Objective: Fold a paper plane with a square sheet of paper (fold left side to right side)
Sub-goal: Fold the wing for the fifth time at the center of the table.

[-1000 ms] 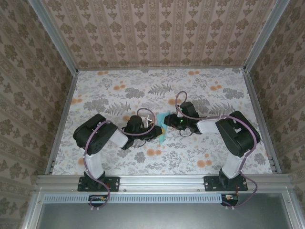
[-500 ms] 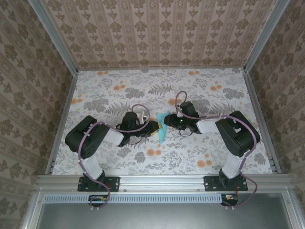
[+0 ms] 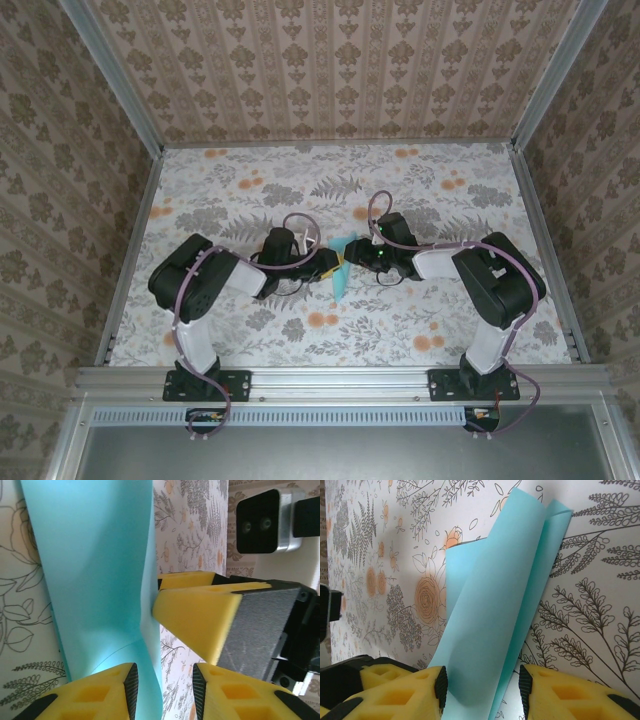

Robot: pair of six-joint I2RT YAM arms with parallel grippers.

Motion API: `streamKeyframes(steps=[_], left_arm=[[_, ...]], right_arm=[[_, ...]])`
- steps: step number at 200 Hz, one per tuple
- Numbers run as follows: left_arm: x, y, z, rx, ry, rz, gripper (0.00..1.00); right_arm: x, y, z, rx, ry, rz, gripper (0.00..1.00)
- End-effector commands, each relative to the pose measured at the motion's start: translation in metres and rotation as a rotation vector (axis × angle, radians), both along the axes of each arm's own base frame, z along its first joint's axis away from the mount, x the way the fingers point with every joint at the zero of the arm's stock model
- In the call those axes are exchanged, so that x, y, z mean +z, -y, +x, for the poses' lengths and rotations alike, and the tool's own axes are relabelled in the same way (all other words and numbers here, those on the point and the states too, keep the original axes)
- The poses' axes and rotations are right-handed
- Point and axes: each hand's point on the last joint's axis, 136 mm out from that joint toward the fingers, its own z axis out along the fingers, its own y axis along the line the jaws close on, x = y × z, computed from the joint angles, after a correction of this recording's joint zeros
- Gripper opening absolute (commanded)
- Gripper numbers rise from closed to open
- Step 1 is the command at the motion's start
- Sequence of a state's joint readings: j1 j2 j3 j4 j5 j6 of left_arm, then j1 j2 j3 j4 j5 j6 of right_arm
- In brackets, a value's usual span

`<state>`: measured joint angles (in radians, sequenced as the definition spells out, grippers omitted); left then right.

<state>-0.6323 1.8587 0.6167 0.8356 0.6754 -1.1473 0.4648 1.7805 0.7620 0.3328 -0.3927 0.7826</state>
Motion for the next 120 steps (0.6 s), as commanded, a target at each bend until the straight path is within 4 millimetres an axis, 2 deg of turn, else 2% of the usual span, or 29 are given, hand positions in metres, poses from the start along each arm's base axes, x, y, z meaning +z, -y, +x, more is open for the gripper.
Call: streamKeyframes(steps=[1, 40, 101, 120], left_arm=[[-0.002, 0.002, 0.005, -0.019, 0.016, 0.002, 0.36], [-0.002, 0.005, 0.009, -0.026, 0.022, -0.002, 0.27], [-0.012, 0.001, 0.019, -0.019, 0.036, 0.027, 0.01], [-0.009, 0.001, 0.021, -0.026, 0.057, 0.027, 0.00]], right_arm=[[-0.023, 0.004, -0.010, -0.004, -0.066, -0.054, 0.45], [-0.024, 0.004, -0.010, -0.003, -0.067, -0.056, 0.45], [-0.020, 0.003, -0.010, 0.000, -0.063, -0.048, 0.45], [-0.018, 0.003, -0.009, -0.002, -0.055, -0.046, 0.46]])
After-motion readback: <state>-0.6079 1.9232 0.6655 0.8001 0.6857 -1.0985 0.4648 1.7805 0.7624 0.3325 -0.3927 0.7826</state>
